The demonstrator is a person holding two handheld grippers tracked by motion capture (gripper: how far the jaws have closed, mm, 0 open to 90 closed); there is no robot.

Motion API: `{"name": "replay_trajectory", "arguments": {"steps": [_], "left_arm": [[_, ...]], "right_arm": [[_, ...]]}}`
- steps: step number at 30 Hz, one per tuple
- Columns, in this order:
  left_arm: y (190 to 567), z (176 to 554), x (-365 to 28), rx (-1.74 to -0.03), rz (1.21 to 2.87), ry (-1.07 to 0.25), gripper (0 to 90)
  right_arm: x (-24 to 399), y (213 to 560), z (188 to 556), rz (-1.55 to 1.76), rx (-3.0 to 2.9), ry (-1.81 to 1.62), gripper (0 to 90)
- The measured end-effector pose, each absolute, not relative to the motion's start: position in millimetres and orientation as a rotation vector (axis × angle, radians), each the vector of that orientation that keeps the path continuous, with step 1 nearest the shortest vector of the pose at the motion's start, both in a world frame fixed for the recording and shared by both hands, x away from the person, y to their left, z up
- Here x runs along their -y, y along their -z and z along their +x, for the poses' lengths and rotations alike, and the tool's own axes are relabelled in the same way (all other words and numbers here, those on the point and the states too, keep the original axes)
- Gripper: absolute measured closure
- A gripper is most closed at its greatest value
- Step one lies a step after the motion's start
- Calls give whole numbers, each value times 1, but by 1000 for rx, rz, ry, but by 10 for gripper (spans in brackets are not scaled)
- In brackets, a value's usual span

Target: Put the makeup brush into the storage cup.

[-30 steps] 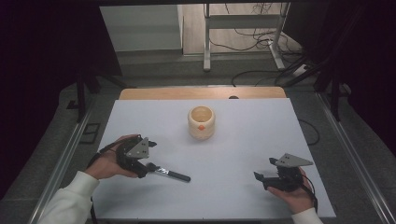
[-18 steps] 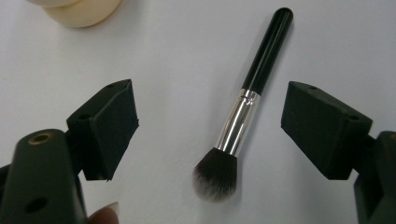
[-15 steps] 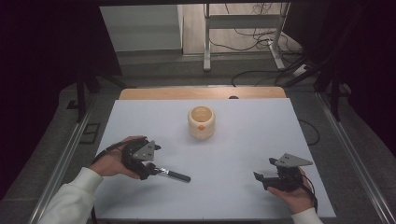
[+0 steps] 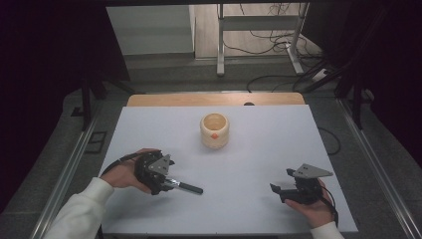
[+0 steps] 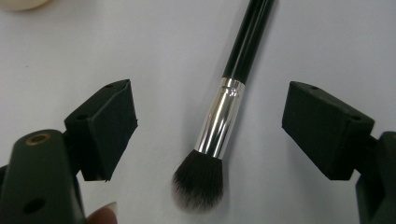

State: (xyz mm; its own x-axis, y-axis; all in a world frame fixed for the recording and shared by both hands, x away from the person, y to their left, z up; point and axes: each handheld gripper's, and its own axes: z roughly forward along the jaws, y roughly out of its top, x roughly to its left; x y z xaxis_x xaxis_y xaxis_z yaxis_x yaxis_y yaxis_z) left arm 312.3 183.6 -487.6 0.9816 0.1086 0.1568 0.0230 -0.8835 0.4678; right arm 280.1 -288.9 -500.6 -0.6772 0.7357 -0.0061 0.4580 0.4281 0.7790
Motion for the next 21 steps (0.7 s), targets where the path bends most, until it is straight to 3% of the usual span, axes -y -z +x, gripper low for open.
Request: {"name": "replay_trajectory", "arguments": {"steps": [17, 21], "left_arm": [[505, 320, -177, -36, 2714, -155, 242], [508, 323, -176, -33, 2729, -127, 296]], "right_arm": [[289, 501, 280, 1023, -2342, -1114, 176], [289, 501, 280, 1022, -2343, -1113, 176]]}}
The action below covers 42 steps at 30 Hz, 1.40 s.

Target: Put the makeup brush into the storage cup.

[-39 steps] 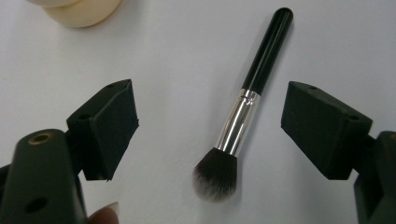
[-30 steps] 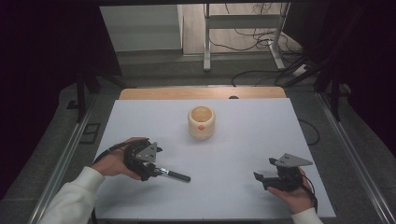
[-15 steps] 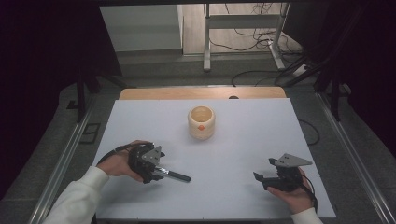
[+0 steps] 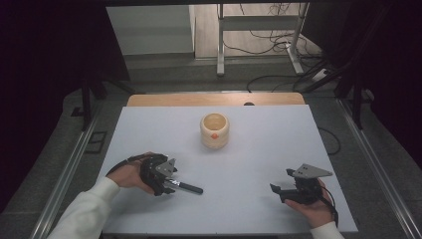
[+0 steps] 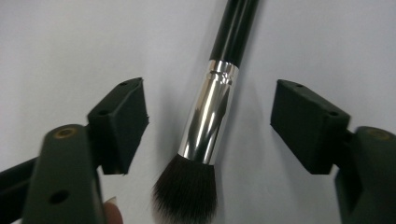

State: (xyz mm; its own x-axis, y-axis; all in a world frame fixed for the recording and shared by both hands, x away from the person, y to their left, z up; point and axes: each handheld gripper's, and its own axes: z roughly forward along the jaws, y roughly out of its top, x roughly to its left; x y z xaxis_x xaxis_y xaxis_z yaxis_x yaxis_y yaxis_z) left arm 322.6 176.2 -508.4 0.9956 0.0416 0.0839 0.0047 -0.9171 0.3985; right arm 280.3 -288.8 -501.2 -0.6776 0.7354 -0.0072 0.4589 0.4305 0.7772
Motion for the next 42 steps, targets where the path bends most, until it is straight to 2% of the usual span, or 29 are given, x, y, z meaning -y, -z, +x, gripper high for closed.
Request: {"name": "replay_trajectory", "arguments": {"steps": [9, 24, 34, 38, 42], "left_arm": [[514, 326, -176, -15, 2753, -92, 374], [520, 339, -182, -29, 2691, 34, 435], [518, 338, -182, -5, 2687, 22, 647], [517, 337, -181, 29, 2699, 11, 704], [517, 336, -180, 25, 2699, 11, 709]], "right_arm": [[289, 501, 280, 1021, -2342, -1112, 176], [289, 501, 280, 1024, -2341, -1108, 177], [289, 501, 280, 1022, -2338, -1104, 177], [289, 500, 280, 1020, -2339, -1103, 177], [289, 500, 280, 1018, -2338, -1101, 178]]}}
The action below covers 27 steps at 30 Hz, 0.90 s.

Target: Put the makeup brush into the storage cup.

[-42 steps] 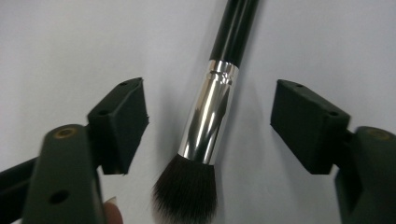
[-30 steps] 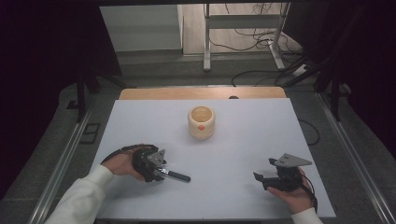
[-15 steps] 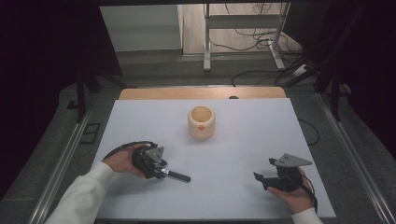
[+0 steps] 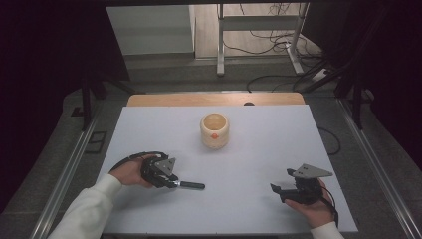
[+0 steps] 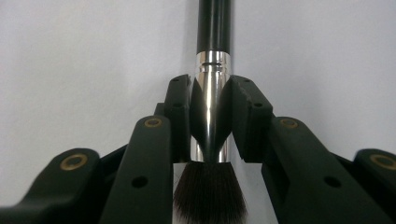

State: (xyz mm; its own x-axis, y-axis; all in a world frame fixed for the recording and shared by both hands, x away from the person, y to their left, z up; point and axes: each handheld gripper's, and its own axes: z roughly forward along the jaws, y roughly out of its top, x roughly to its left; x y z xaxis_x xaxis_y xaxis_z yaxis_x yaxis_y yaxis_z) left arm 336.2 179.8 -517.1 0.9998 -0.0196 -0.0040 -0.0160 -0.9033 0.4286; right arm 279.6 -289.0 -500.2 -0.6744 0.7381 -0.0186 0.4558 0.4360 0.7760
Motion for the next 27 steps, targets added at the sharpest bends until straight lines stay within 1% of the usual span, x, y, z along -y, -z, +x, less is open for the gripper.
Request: {"name": "replay_trajectory", "arguments": {"steps": [9, 18, 27], "left_arm": [[515, 336, -179, -6, 2718, 9, 712], [505, 336, -187, -108, 2691, -39, 714], [493, 330, -187, -199, 2703, -83, 713]], "right_arm": [[290, 499, 279, 1019, -2324, -1108, 182], [290, 498, 278, 1020, -2315, -1113, 184], [290, 498, 279, 1021, -2315, -1112, 184]]}}
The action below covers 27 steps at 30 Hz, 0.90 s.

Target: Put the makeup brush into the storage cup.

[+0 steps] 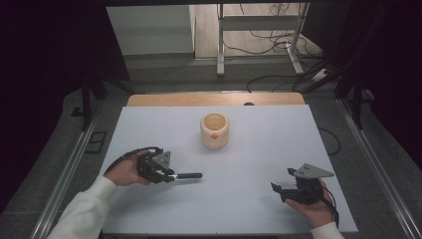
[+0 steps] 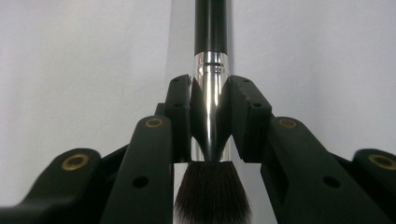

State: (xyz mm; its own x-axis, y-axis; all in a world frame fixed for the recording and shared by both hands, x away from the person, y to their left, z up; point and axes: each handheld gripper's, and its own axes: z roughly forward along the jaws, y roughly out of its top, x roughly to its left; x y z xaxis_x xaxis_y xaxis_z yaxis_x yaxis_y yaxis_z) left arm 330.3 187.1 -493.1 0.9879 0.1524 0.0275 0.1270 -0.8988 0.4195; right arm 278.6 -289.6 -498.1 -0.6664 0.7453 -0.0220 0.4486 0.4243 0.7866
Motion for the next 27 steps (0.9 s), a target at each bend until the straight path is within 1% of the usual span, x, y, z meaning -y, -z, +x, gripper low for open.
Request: {"name": "replay_trajectory", "arguments": {"steps": [9, 14, 27], "left_arm": [[480, 322, -185, -253, 2673, -167, 713], [475, 321, -183, -322, 2676, -183, 713], [470, 319, -177, -402, 2654, -219, 714]], "right_arm": [[289, 498, 279, 1017, -2315, -1114, 183], [290, 498, 279, 1017, -2314, -1113, 184], [290, 498, 279, 1025, -2315, -1112, 184]]}}
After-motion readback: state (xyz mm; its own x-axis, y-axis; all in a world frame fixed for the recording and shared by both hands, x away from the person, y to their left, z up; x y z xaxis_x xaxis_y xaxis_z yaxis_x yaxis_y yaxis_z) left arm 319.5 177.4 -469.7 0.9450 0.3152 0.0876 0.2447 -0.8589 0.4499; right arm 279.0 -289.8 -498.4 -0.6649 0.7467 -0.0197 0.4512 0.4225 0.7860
